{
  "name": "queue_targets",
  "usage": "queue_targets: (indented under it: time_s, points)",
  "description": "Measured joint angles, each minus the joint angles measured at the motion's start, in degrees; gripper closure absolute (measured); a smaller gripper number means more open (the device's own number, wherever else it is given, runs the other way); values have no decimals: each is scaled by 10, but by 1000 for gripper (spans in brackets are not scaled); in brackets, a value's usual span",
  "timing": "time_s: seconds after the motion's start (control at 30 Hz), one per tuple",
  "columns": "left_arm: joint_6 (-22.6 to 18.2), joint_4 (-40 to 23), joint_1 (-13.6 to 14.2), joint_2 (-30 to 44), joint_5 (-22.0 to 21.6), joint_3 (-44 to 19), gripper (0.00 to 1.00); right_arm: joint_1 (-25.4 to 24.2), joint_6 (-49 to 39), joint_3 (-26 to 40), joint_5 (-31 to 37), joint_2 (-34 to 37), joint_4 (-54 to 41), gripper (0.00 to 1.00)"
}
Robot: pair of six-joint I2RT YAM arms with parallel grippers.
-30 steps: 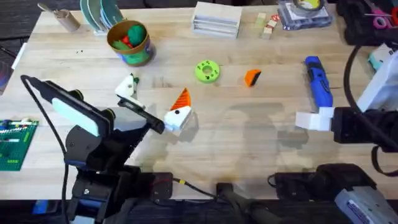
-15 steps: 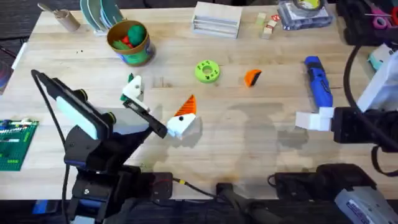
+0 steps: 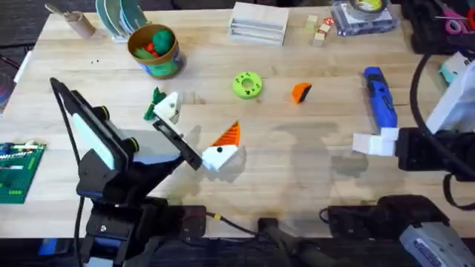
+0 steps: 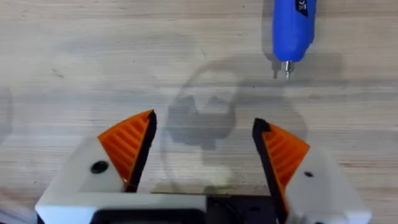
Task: Pick up the gripper from the table and insert it into the empty holder that is missing its gripper. Then pick up a screw, insert it into the mounting hole, and use the screwdriver to tighten it. Finally, clean up the table by picking up the vegetable and placing it into the bucket.
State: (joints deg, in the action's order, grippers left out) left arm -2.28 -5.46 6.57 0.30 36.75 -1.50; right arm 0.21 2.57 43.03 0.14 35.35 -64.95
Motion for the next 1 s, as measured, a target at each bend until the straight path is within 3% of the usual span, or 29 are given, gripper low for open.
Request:
queue_targets:
  time_s: [0.23,0.77,1.0]
  points:
    - [5,-2,0,0,26,0,9,0,0,0,0,0,0,7]
    - [43,-2,0,0,42,0,8,0,0,0,0,0,2,7]
    - [44,-3,0,0,42,0,8,0,0,0,-2,0,138,7]
